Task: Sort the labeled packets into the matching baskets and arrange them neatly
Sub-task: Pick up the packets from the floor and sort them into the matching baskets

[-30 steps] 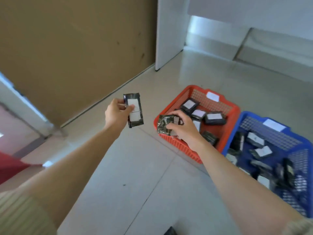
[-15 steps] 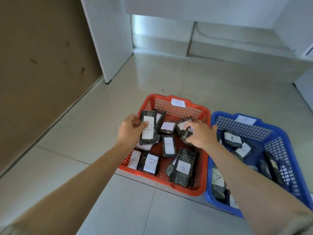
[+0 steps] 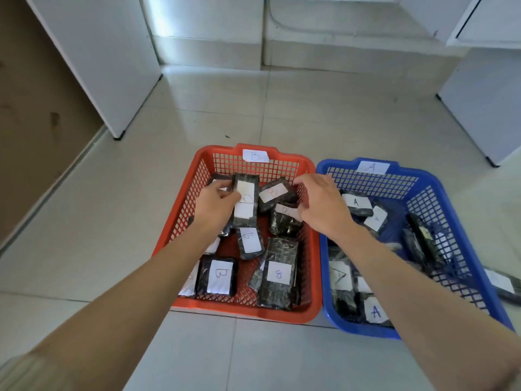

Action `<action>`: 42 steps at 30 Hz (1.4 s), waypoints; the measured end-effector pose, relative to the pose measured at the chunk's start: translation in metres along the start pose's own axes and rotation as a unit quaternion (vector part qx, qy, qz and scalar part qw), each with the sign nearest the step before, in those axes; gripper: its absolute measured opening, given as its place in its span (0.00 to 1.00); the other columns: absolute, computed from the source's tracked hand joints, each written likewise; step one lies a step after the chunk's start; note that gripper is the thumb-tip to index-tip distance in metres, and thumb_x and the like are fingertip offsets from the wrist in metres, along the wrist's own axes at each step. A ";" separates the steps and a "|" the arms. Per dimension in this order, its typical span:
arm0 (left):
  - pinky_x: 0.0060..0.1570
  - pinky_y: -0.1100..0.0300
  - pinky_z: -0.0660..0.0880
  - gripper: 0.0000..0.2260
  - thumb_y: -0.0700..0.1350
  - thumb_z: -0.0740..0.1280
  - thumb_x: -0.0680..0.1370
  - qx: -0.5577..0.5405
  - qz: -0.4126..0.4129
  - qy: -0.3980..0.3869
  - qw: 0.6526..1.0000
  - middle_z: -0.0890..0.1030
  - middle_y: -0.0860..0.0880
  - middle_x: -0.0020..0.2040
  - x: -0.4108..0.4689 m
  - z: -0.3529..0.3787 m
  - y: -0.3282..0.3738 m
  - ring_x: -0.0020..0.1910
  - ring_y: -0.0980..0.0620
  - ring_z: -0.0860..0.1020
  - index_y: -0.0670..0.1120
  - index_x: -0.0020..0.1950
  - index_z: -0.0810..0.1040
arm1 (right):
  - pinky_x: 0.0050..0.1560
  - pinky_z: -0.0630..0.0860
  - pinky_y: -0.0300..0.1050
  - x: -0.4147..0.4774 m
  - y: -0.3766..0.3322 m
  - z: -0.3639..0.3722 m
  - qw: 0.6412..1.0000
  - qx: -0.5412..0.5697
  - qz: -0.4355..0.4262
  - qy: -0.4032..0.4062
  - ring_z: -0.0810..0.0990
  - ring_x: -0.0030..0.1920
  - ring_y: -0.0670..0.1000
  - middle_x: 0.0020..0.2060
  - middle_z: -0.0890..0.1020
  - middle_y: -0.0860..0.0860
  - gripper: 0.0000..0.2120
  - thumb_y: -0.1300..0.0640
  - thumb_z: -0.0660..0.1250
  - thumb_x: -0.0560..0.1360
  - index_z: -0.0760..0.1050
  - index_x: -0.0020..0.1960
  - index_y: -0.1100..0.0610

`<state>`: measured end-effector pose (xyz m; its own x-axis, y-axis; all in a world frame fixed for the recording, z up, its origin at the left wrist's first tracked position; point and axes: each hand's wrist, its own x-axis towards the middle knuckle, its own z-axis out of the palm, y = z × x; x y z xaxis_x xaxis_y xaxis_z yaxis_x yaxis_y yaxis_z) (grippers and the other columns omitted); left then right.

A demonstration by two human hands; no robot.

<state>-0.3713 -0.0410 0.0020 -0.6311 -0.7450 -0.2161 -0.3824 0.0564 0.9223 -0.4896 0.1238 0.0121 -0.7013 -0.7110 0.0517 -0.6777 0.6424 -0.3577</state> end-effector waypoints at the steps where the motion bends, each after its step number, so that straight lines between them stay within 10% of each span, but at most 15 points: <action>1: 0.40 0.62 0.75 0.14 0.41 0.67 0.76 0.006 0.005 0.002 1.000 0.81 0.50 0.45 0.005 0.005 0.004 0.42 0.54 0.79 0.45 0.61 0.75 | 0.74 0.50 0.48 -0.005 0.001 0.001 1.000 -0.015 0.012 0.006 0.58 0.73 0.53 0.71 0.65 0.56 0.25 0.61 0.63 0.75 0.62 0.71 0.58; 5: 0.42 0.60 0.76 0.12 0.41 0.67 0.76 0.025 0.018 0.016 0.999 0.81 0.50 0.46 0.024 0.024 0.012 0.45 0.52 0.79 0.44 0.59 0.78 | 0.74 0.41 0.44 -0.016 0.003 0.019 0.994 -0.056 0.064 -0.067 0.39 0.76 0.53 0.77 0.41 0.55 0.31 0.56 0.54 0.81 0.40 0.77 0.62; 17: 0.52 0.63 0.70 0.12 0.42 0.67 0.77 0.244 0.108 -0.092 0.959 0.82 0.45 0.55 0.068 0.069 0.010 0.55 0.49 0.79 0.43 0.60 0.80 | 0.75 0.40 0.44 -0.013 0.008 0.034 0.995 -0.058 0.070 -0.028 0.35 0.76 0.53 0.76 0.38 0.56 0.31 0.59 0.52 0.81 0.36 0.76 0.63; 23: 0.64 0.56 0.68 0.14 0.42 0.64 0.79 0.335 0.185 -0.114 0.917 0.78 0.45 0.63 0.068 0.082 0.014 0.62 0.46 0.75 0.44 0.65 0.76 | 0.74 0.38 0.44 -0.015 0.006 0.034 0.995 -0.077 0.063 -0.025 0.36 0.76 0.55 0.76 0.39 0.57 0.31 0.60 0.53 0.81 0.37 0.76 0.64; 32: 0.55 0.53 0.75 0.12 0.45 0.61 0.80 0.272 0.214 -0.030 0.938 0.81 0.47 0.55 -0.017 0.034 0.019 0.54 0.47 0.78 0.46 0.62 0.77 | 0.75 0.44 0.46 -0.064 0.006 0.001 0.996 -0.060 0.024 -0.058 0.45 0.77 0.53 0.77 0.50 0.55 0.26 0.50 0.47 0.83 0.49 0.77 0.61; 42: 0.56 0.51 0.75 0.13 0.52 0.62 0.78 0.528 0.212 -0.217 0.793 0.80 0.53 0.57 -0.163 -0.011 0.049 0.54 0.53 0.78 0.52 0.61 0.76 | 0.64 0.69 0.53 -0.138 -0.007 -0.047 0.987 -0.108 -0.055 -0.104 0.64 0.69 0.55 0.68 0.68 0.56 0.22 0.48 0.54 0.81 0.64 0.71 0.59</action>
<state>-0.2793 0.0759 0.0856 -0.9391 -0.2248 -0.2598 -0.2817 0.9368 0.2074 -0.3985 0.2306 0.0519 -0.5760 -0.8083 -0.1224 -0.7938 0.5887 -0.1523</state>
